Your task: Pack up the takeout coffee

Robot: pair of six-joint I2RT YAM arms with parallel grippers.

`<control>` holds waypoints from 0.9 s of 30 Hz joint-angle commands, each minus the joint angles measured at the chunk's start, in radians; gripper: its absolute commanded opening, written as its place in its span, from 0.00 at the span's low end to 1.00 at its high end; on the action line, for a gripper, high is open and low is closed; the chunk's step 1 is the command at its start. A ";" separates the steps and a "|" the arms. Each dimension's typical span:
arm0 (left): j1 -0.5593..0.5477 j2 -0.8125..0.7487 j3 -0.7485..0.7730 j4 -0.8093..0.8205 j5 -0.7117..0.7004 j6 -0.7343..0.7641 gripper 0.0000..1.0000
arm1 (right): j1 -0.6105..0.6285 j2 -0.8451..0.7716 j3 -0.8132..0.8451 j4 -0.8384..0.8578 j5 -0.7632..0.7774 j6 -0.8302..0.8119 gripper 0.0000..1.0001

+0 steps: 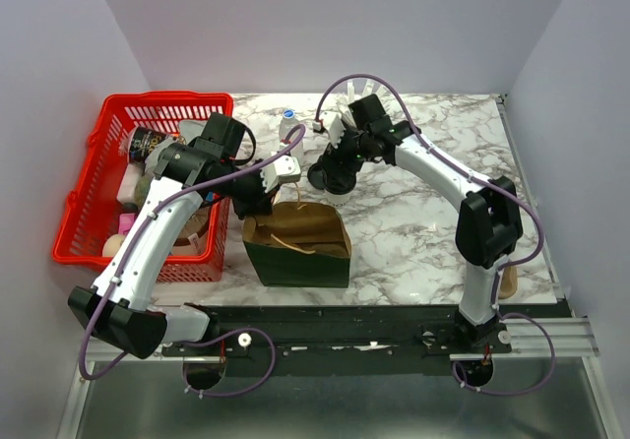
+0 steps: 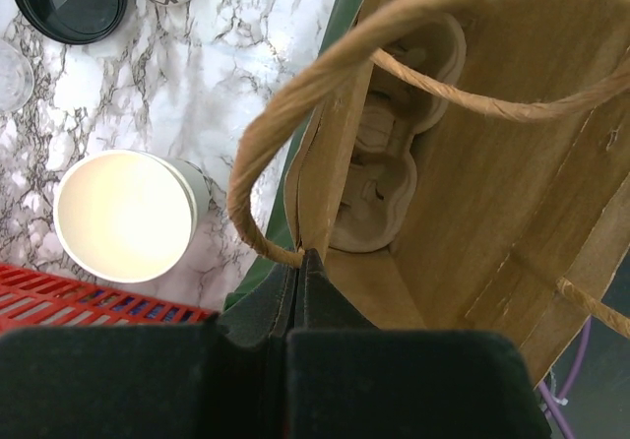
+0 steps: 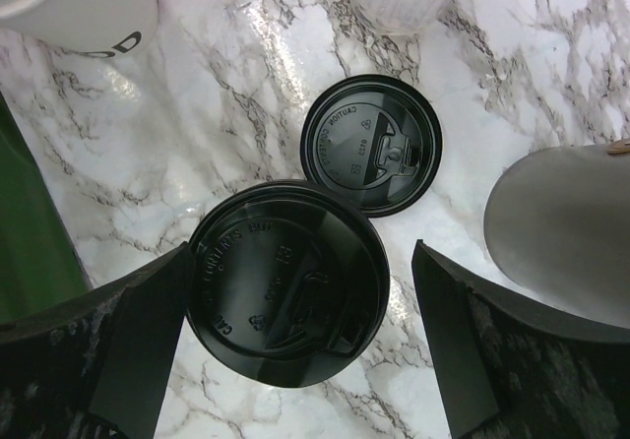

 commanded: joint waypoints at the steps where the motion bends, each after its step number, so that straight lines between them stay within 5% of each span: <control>1: -0.003 -0.003 -0.028 -0.091 -0.024 -0.005 0.00 | 0.007 0.011 0.014 -0.051 -0.013 -0.024 1.00; 27: -0.003 0.020 -0.019 -0.070 -0.029 -0.022 0.00 | 0.007 0.000 0.012 -0.039 -0.076 -0.038 1.00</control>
